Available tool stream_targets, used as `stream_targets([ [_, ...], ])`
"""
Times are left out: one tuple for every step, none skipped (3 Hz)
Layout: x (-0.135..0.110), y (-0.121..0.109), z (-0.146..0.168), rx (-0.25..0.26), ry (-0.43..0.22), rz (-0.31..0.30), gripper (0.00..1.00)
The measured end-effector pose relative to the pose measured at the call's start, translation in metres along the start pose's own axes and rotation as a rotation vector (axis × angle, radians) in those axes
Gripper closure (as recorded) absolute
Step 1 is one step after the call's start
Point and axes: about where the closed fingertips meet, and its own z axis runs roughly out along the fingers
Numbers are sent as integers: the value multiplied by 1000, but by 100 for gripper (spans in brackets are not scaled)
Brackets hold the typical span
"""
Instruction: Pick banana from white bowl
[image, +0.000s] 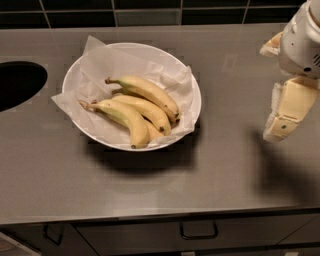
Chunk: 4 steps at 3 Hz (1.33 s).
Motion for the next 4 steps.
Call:
stream_targets([
  [-36, -10, 7, -13, -37, -72, 0],
  [-88, -9, 16, -69, -100, -191, 0],
  [-88, -9, 16, -69, -100, -191, 0],
  [-104, -14, 23, -90, -110, -181, 0],
])
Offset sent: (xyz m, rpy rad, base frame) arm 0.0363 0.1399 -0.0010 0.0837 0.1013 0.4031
